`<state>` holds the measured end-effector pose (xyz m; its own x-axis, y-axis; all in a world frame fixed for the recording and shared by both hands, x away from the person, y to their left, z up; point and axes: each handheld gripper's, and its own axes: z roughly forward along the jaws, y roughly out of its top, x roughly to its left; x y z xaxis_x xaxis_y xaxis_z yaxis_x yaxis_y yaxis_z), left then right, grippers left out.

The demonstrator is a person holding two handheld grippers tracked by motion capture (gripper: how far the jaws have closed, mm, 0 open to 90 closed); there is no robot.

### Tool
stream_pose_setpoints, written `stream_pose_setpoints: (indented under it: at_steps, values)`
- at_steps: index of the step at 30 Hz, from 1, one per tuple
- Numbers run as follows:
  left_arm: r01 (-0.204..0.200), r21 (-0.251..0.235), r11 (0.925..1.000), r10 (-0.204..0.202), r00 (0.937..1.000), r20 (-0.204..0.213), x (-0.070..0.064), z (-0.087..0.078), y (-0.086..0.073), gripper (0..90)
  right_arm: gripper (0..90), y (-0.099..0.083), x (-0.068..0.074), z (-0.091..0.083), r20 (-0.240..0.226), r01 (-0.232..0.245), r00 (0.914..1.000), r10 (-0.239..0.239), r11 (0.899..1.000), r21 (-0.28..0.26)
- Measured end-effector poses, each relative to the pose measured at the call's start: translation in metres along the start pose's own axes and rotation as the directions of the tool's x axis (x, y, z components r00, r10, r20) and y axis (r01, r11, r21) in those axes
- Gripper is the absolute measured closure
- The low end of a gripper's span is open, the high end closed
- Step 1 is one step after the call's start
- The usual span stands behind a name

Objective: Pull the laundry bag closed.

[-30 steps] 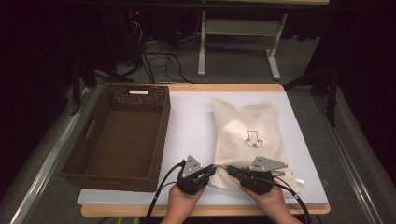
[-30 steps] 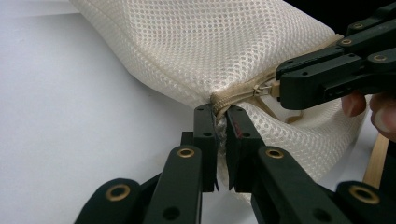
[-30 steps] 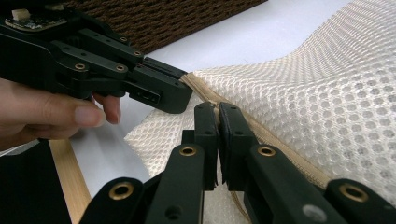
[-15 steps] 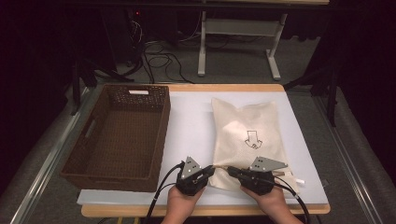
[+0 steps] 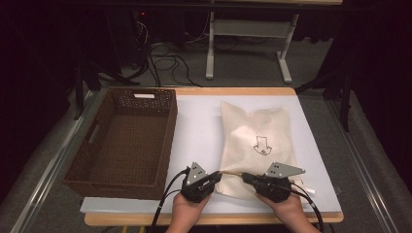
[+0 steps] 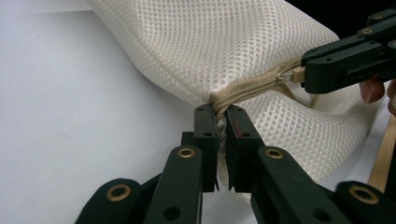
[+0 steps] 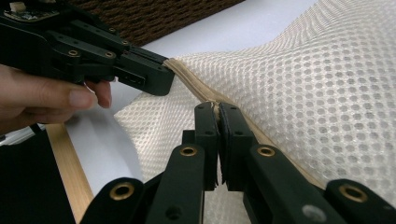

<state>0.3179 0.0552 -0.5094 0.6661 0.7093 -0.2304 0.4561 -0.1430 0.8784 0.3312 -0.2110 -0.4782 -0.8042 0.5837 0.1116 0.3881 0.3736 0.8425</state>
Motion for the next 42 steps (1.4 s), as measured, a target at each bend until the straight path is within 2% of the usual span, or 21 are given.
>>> stream_pose_setpoints:
  at_steps: [4,9,18,22,28,33,42]
  values:
    - [-0.011,0.002,0.9999,0.011,0.9999,0.000,-0.001,0.001,0.000,84.0,88.4,0.001,-0.001,-0.003,0.005,-0.002,1.0000,0.002,1.000,0.002]
    - [0.001,-0.006,1.0000,-0.001,0.9999,-0.012,0.001,-0.001,0.001,84.1,88.4,0.002,-0.004,-0.007,0.018,-0.012,0.9998,0.012,1.000,-0.002]
    - [-0.007,0.001,1.0000,0.007,0.9998,-0.016,0.000,-0.001,0.000,84.1,88.4,-0.006,-0.015,-0.029,0.044,-0.040,0.9982,0.040,0.999,-0.012]
    - [-0.015,0.004,0.9999,0.015,0.9997,-0.021,0.000,-0.001,0.001,84.1,88.4,-0.009,-0.017,-0.038,0.061,-0.032,0.9976,0.033,0.999,-0.009]
    - [-0.018,0.001,0.9998,0.018,0.9996,-0.020,0.002,-0.001,0.002,84.1,88.4,-0.013,-0.025,-0.051,0.088,-0.054,0.9946,0.055,0.998,-0.011]
    - [-0.023,0.000,0.9997,0.023,0.9995,-0.023,0.001,-0.002,0.002,84.1,88.4,-0.015,-0.029,-0.059,0.106,-0.055,0.9929,0.055,0.998,-0.008]
    - [-0.012,0.001,0.9999,0.012,0.9995,-0.030,0.003,-0.003,0.002,84.1,88.3,-0.021,-0.038,-0.073,0.140,-0.077,0.9870,0.078,0.997,-0.016]
